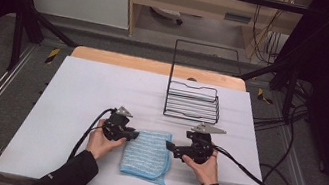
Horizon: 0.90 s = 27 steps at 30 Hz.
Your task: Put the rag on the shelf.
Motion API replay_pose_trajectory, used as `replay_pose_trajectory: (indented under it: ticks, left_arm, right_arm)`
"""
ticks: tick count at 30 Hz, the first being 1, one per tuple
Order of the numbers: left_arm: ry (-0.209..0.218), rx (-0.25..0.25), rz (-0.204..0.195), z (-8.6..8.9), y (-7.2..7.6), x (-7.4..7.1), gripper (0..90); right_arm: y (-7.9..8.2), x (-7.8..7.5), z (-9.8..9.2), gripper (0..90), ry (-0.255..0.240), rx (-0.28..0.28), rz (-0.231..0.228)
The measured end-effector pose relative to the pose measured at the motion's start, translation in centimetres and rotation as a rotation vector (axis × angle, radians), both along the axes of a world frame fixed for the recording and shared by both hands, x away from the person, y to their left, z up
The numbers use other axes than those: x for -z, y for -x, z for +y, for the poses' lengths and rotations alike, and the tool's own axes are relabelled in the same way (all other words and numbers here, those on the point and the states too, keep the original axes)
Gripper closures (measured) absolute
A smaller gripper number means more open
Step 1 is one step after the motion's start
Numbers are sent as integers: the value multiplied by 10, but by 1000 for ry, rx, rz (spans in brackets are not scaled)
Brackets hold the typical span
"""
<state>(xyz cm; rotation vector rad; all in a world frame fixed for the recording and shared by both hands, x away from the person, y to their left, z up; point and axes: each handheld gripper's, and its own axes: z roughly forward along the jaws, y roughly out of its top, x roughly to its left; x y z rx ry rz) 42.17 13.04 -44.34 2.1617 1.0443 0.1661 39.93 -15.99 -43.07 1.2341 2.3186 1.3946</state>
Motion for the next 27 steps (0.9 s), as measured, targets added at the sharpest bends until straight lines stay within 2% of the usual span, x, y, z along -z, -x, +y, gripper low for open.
replay_pose_trajectory:
  ticks: [6,10,11,14,21,27]
  left_arm:
    - [1,1,-1,0,0,0,751]
    - [2,1,-10,0,1,1,751]
    - [-1,5,-11,0,1,1,751]
    - [0,6,-13,0,1,1,751]
    - [8,-2,-14,1,2,1,752]
    - [32,-5,11,4,0,1,764]
  right_arm:
    - [-16,12,14,205,45,1,42]
    - [-23,22,18,345,52,12,87]
    - [-24,23,18,357,56,17,102]
    - [-23,26,19,410,65,15,95]
    - [-20,26,22,576,36,-13,126]
    - [-19,26,22,695,12,-17,169]
